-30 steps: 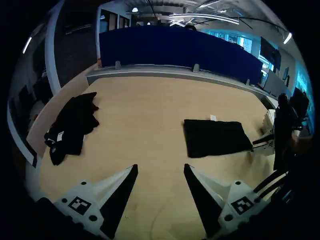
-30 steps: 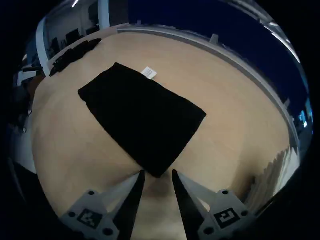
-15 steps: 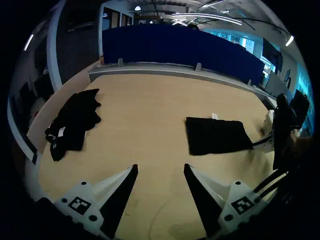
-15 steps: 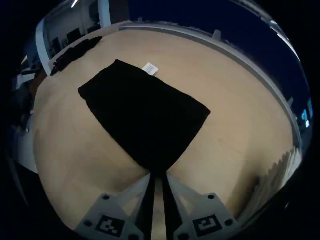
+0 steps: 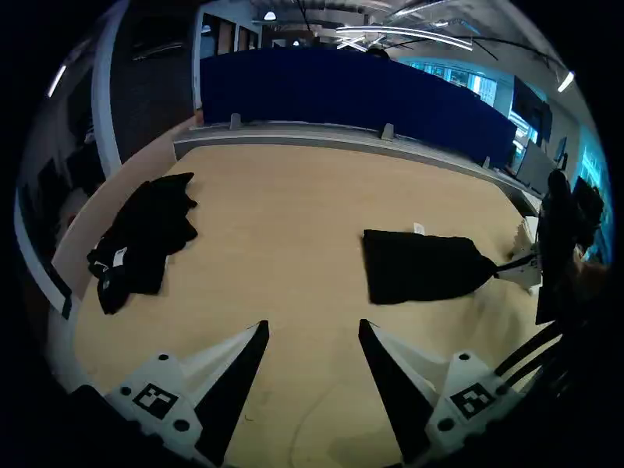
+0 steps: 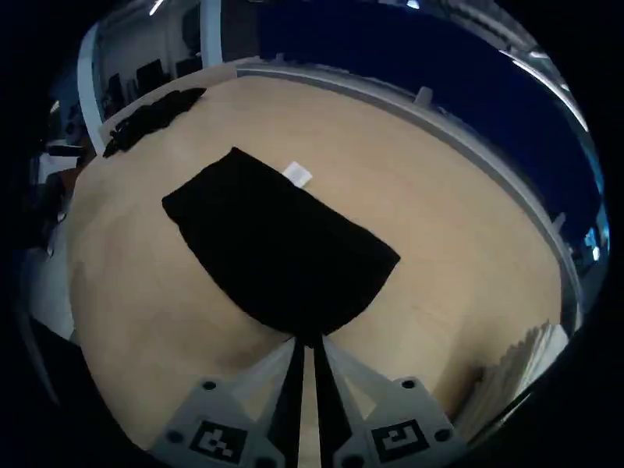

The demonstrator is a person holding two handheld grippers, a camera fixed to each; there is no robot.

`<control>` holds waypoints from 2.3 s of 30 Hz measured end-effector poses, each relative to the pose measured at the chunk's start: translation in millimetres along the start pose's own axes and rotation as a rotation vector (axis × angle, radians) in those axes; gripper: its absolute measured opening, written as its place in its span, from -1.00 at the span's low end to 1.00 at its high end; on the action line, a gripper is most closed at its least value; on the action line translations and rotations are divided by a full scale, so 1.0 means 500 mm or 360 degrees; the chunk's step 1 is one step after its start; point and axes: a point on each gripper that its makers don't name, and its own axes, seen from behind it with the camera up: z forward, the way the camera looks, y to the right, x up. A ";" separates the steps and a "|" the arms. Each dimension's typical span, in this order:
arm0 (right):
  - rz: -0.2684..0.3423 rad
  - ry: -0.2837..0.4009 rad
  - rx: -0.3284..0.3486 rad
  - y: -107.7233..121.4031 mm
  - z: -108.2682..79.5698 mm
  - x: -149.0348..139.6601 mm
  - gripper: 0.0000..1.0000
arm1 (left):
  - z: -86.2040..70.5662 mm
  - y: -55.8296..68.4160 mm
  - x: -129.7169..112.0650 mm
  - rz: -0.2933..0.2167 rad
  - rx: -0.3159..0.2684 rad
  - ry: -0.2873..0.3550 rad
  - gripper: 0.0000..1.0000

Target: Fold towel

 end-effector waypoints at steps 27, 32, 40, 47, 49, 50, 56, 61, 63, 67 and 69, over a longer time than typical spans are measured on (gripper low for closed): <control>-0.0389 0.0235 0.0023 -0.067 -0.049 0.254 -0.83 | -0.027 -0.020 0.016 -0.0064 0.0015 0.0063 0.70; -0.0453 0.0249 0.0063 -0.103 -0.032 0.284 -0.83 | -0.034 -0.027 0.015 -0.0065 0.0034 0.0064 0.70; -0.0587 0.0240 0.0174 -0.198 0.025 0.320 -0.84 | -0.052 -0.039 0.005 -0.0101 0.0061 0.0073 0.69; -0.0629 0.0191 0.0301 -0.301 0.111 0.305 -0.83 | -0.065 -0.047 -0.011 -0.0147 0.0087 0.0075 0.70; -0.0618 0.0163 0.0339 -0.325 0.139 0.290 -0.83 | -0.066 -0.049 -0.015 -0.0160 0.0092 0.0074 0.70; -0.0610 0.0146 0.0360 -0.338 0.155 0.281 -0.83 | -0.066 -0.050 -0.017 -0.0166 0.0095 0.0074 0.70; -0.0557 0.0070 0.0405 -0.365 0.206 0.242 -0.83 | -0.069 -0.049 -0.025 -0.0184 0.0103 0.0070 0.70; -0.0544 0.0083 0.0404 -0.363 0.202 0.245 -0.75 | -0.068 -0.046 -0.025 -0.0186 0.0098 0.0069 0.70; -0.0541 0.0092 0.0402 -0.361 0.196 0.248 -0.61 | -0.066 -0.045 -0.024 -0.0184 0.0097 0.0068 0.70; -0.0525 0.0116 0.0399 -0.355 0.183 0.253 -0.08 | -0.063 -0.042 -0.021 -0.0173 0.0096 0.0069 0.70; -0.0512 0.0127 0.0402 -0.353 0.175 0.253 0.17 | -0.062 -0.040 -0.019 -0.0167 0.0095 0.0069 0.70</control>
